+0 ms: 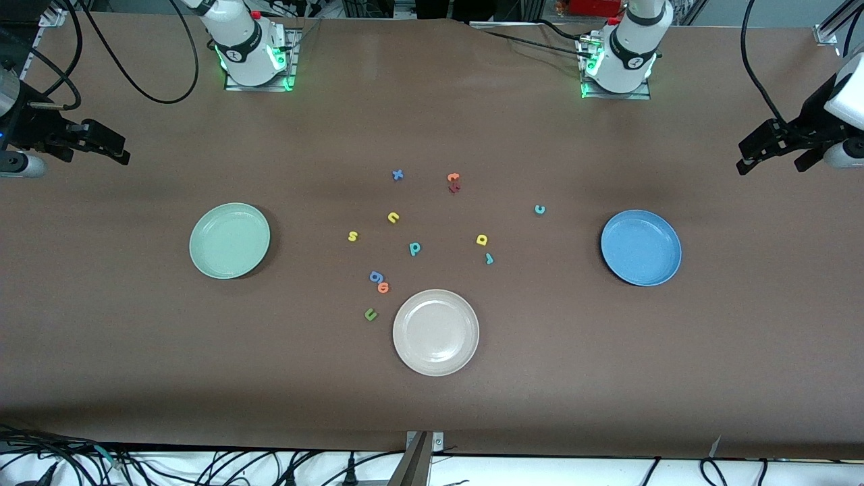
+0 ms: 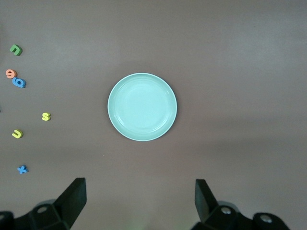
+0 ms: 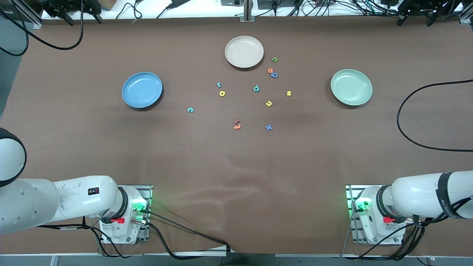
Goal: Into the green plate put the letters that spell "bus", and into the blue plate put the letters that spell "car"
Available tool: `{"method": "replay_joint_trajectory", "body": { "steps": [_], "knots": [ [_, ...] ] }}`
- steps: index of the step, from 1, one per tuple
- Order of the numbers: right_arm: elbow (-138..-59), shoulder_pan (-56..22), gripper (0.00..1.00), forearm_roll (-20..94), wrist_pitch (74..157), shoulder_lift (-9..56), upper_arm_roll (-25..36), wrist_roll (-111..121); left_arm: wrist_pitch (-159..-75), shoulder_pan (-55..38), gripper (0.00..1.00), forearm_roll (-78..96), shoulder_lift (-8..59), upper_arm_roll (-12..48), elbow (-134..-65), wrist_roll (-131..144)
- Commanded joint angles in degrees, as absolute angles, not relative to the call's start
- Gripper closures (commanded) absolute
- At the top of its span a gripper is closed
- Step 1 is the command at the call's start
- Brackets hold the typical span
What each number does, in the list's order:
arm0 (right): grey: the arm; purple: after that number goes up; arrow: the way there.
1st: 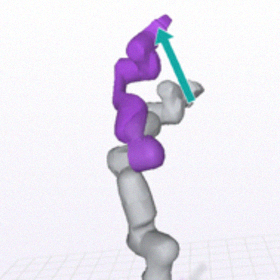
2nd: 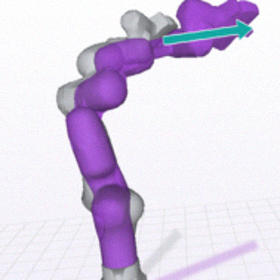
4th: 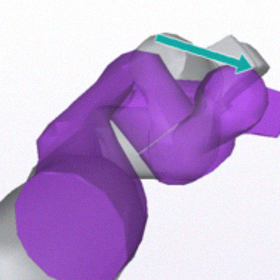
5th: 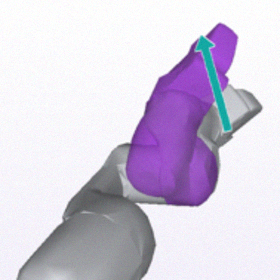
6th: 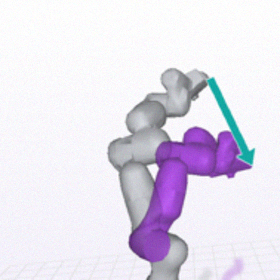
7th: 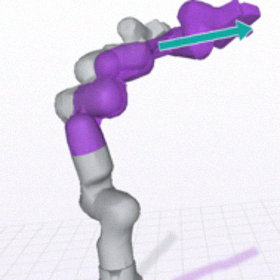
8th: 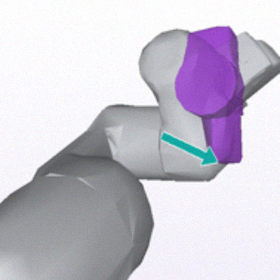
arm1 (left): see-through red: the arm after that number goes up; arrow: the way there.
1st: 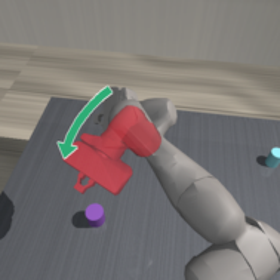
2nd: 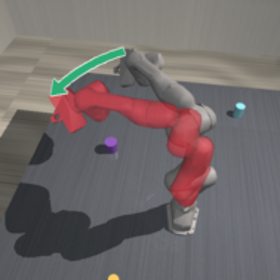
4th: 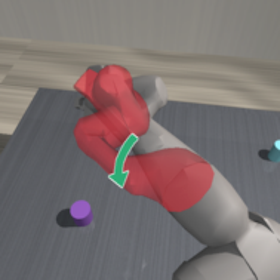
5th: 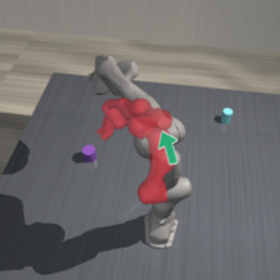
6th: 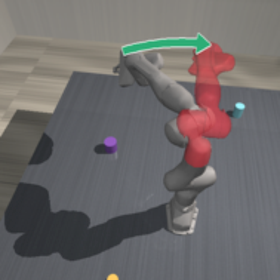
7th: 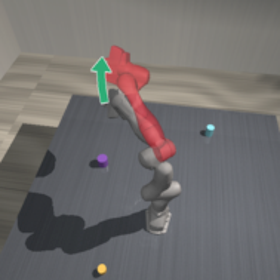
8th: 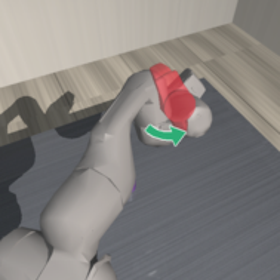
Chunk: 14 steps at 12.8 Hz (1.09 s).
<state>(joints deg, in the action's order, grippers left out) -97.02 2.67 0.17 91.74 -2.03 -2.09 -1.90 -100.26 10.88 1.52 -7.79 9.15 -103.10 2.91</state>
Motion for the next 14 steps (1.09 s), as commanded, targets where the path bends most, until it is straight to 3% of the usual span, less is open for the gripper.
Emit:
{"method": "replay_joint_trajectory", "body": {
  "steps": [1,14],
  "knots": [
    [-96.06,2.64,0.00,-0.79,92.01,-1.76,-2.20,-1.75,-97.40,11.07,0.00,2.29,-7.03,9.14,-101.34,2.29],
    [-96.15,2.64,0.00,-0.79,91.41,-1.93,-2.20,-1.67,-96.59,11.25,0.00,1.93,-7.12,9.14,-101.16,2.37]
  ]
}}
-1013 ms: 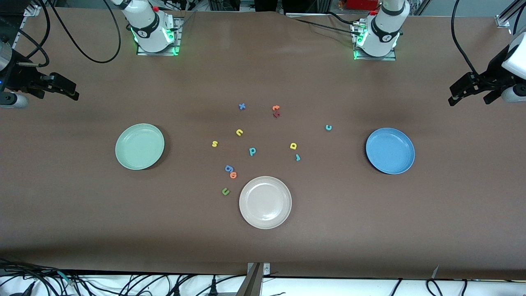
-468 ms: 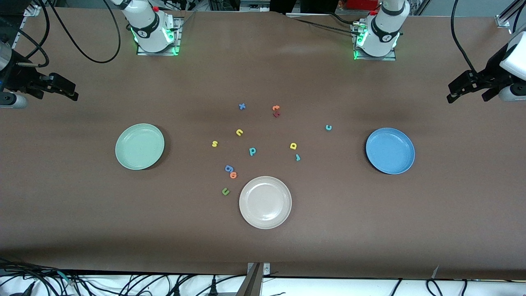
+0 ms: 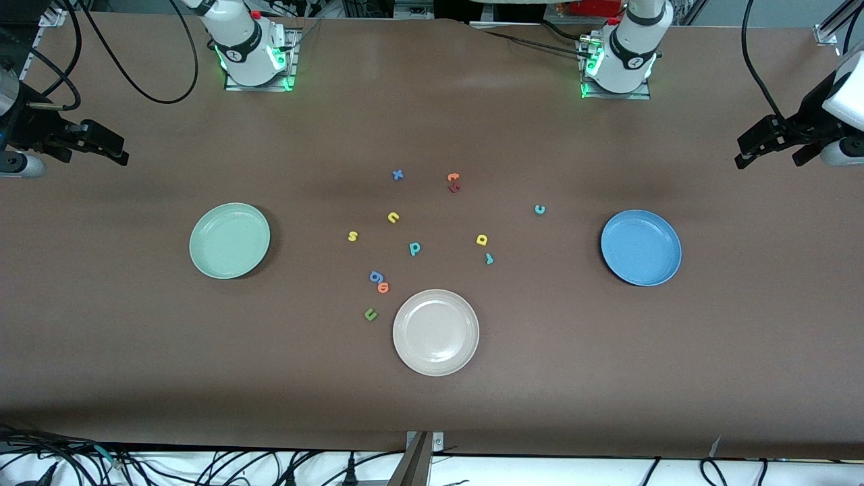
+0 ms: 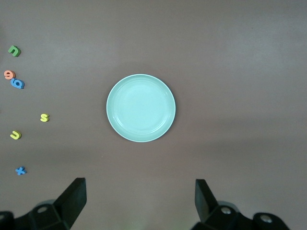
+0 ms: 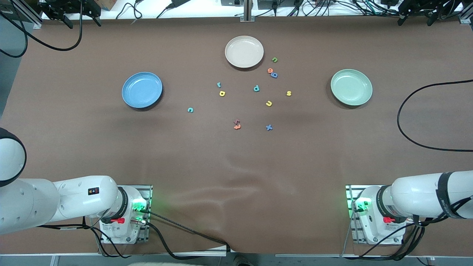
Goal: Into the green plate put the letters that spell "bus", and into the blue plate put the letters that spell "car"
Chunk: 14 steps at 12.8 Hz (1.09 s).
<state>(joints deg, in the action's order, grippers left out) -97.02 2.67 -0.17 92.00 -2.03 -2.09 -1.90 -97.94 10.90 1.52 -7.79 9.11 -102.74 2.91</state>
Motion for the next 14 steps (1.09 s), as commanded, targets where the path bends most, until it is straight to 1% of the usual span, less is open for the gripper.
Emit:
{"method": "replay_joint_trajectory", "body": {
  "steps": [1,14],
  "knots": [
    [-96.15,2.64,0.00,-0.79,91.41,-1.93,-2.20,-1.67,-96.59,11.51,0.00,1.93,-7.03,8.97,-101.34,2.29],
    [-96.06,2.55,0.00,-0.35,92.20,-1.49,-2.28,-1.93,-95.98,11.60,0.00,2.02,-5.45,8.96,-101.43,2.81]
  ]
}}
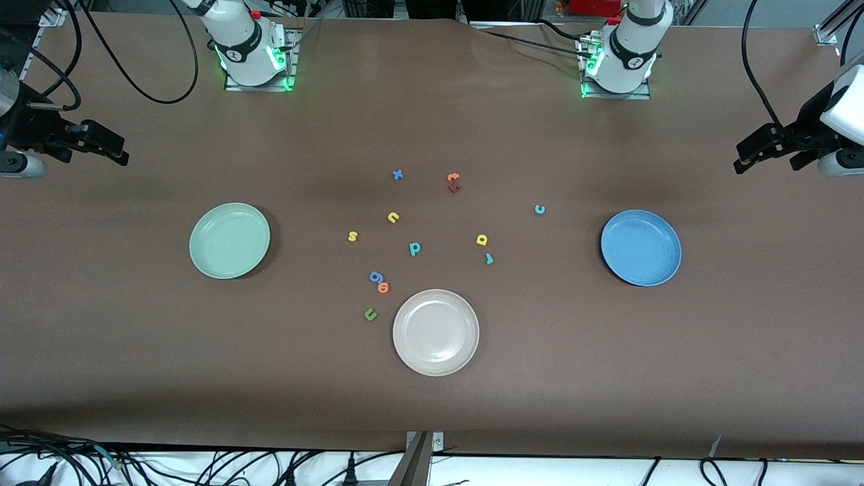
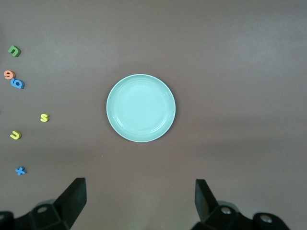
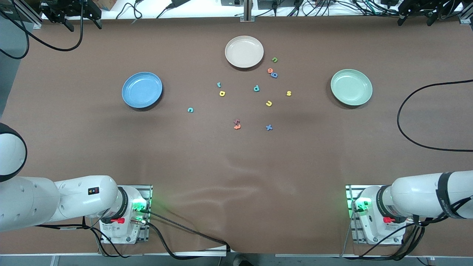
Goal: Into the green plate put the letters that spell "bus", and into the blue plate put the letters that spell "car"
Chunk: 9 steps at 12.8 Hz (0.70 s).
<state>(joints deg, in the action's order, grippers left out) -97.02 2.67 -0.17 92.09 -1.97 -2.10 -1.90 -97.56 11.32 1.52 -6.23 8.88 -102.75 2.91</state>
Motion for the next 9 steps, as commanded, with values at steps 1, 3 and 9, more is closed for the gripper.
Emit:
{"method": "replay_joint_trajectory", "body": {
  "steps": [1,3,9],
  "knots": [
    [-96.06,2.55,0.00,-0.35,92.20,-1.58,-2.81,-1.93,-95.54,11.60,0.00,2.02,-5.36,8.96,-101.34,2.81],
    [-96.06,2.64,0.00,-0.35,92.20,-1.49,-3.16,-1.93,-95.45,11.60,0.00,2.02,-5.27,8.97,-101.16,2.73],
    [-96.06,2.72,0.00,-0.35,92.20,-1.49,-3.16,-1.50,-95.45,11.87,0.00,2.02,-5.71,8.96,-101.60,2.55]
  ]
}}
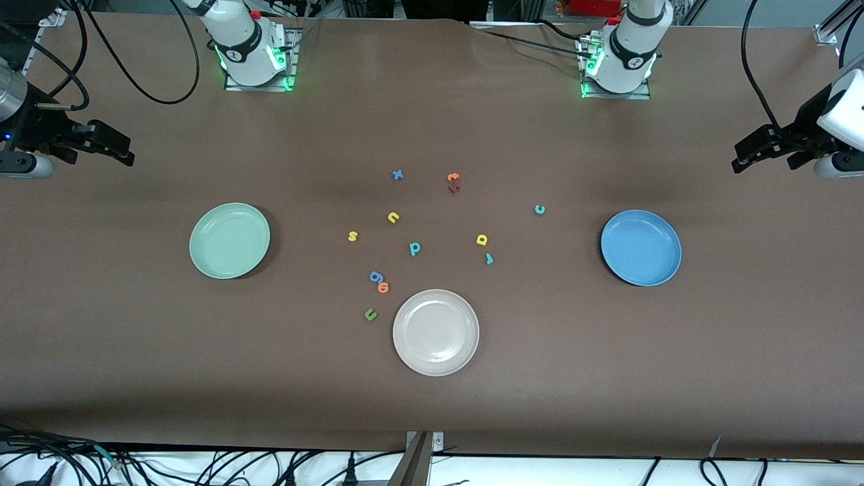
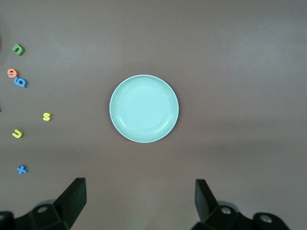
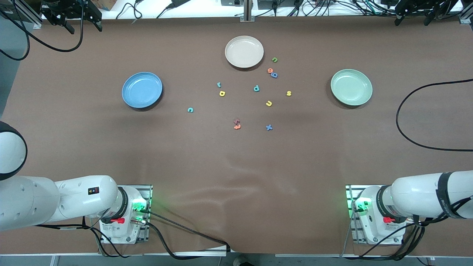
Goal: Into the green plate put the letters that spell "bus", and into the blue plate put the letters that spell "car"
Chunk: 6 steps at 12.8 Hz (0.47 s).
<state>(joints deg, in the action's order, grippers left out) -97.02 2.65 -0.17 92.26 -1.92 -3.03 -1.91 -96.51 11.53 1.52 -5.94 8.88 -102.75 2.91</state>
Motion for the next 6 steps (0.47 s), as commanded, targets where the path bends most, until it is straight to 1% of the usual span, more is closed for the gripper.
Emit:
{"method": "replay_joint_trajectory", "body": {
  "steps": [1,6],
  "knots": [
    [-96.15,2.81,0.00,-0.44,92.20,-1.49,-3.16,-1.15,-95.45,11.95,0.00,2.02,-5.89,8.96,-102.04,2.46],
    [-96.15,2.72,0.00,-0.44,92.20,-1.49,-3.25,-1.76,-95.45,12.22,0.00,2.02,-5.89,8.96,-101.78,2.29]
  ]
}}
